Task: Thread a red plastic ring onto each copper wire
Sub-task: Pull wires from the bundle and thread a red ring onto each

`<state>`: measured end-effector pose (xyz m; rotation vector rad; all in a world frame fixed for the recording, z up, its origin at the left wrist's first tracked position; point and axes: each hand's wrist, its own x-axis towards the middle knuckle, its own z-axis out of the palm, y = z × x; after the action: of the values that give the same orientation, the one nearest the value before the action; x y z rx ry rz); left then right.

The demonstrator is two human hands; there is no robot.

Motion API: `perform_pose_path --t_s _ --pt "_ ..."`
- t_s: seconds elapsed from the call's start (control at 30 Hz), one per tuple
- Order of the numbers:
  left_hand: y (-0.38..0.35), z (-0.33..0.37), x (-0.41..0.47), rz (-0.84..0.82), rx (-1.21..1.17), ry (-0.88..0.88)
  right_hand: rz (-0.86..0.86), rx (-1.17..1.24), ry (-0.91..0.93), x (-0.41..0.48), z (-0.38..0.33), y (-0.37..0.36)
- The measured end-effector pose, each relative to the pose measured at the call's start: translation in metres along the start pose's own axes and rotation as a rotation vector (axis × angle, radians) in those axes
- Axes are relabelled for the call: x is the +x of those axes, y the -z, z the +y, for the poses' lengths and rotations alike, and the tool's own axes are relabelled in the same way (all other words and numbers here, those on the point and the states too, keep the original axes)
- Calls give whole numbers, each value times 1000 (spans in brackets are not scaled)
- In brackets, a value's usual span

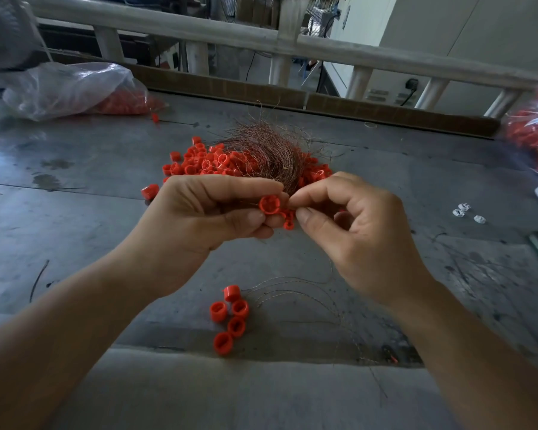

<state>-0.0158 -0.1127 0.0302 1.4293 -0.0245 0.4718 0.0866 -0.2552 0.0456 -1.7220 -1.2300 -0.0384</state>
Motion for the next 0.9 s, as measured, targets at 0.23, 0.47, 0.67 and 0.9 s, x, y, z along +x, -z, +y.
perform_pose_path --t_s 0.23,0.47,0.67,0.9 --pt "-1 0 -1 -54 -118 10 -115 457 -282 3 -1 3" --pt "-3 -4 -2 -125 -161 52 -195 394 -313 2 0 -1" --pt "-3 -4 0 -75 -168 85 -125 258 -424 14 25 27" --pt "-3 -4 -1 -55 -172 87 78 -429 -412 19 78 47"
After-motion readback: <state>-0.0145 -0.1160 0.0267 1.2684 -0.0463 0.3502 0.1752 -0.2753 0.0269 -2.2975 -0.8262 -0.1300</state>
